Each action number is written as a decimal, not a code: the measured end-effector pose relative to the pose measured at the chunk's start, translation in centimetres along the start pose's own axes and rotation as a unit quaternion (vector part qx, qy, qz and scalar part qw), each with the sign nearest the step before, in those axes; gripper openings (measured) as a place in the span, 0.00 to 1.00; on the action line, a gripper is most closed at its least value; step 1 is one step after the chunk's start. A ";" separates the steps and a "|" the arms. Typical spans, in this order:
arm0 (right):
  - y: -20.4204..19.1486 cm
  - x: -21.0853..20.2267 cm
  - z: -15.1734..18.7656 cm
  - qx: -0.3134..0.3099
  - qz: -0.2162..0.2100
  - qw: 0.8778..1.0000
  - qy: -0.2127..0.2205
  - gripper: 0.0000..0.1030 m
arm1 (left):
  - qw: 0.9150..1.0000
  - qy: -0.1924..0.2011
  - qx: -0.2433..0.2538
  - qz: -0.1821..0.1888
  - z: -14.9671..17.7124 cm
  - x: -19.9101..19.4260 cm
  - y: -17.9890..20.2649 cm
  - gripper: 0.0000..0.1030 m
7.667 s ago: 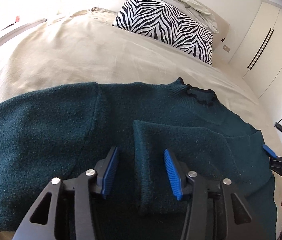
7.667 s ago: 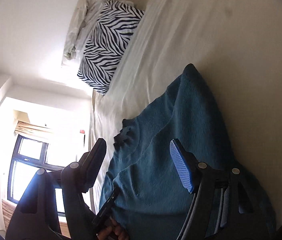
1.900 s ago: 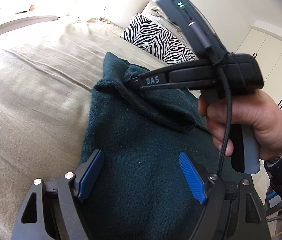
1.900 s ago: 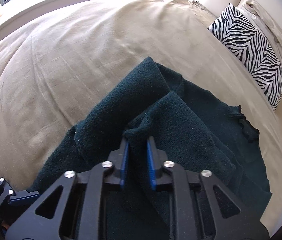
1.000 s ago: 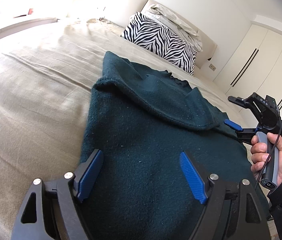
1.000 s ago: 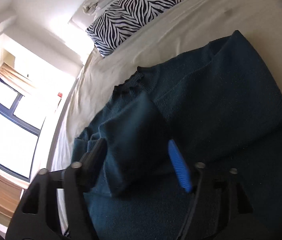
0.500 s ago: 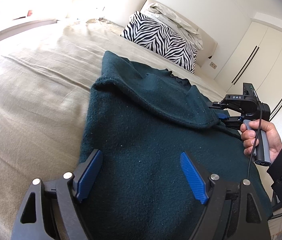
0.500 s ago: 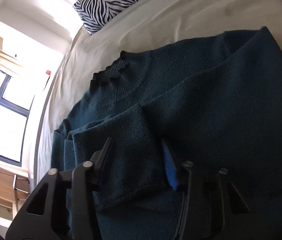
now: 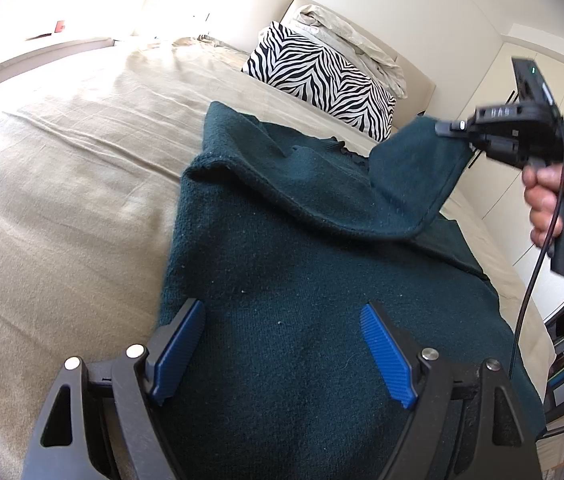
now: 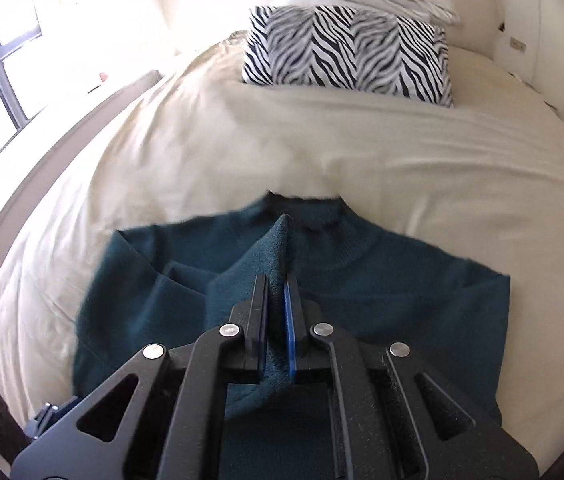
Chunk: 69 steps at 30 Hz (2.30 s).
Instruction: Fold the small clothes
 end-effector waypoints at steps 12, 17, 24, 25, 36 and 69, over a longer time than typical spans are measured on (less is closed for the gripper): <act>-14.8 -8.6 -13.6 -0.117 -0.061 0.984 0.123 0.06 | 1.000 0.002 -0.006 0.008 0.0 -0.3 -0.4 0.80; -9.5 -8.4 -12.4 -0.063 -0.041 0.991 0.109 0.06 | 1.000 0.002 -0.007 0.008 -0.1 -0.3 -0.5 0.80; 7.6 0.2 -0.2 0.099 0.024 0.995 0.018 0.06 | 1.000 -0.002 -0.008 0.002 -0.2 -0.6 -0.6 0.80; 9.6 1.6 2.0 0.126 0.028 0.992 0.001 0.06 | 1.000 -0.004 -0.010 0.000 -0.3 -0.7 -0.5 0.79; 14.4 4.1 13.0 0.252 -0.009 0.967 -0.023 0.06 | 0.997 0.012 -0.065 0.035 -12.9 -1.2 -1.9 0.70; 15.8 4.5 14.7 0.292 -0.021 0.956 -0.028 0.06 | 0.977 -0.136 -0.067 0.150 -11.7 7.5 -3.5 0.61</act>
Point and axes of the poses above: each gripper's, at about its wrist camera, not at the fingertips, and x roughly the way its jaws point, y to its right, z to its underside, the point moved 7 cm from there along x, roughly the way its jaws point, and after that the axes turned 3 degrees about -x, right-handed, at the moved point
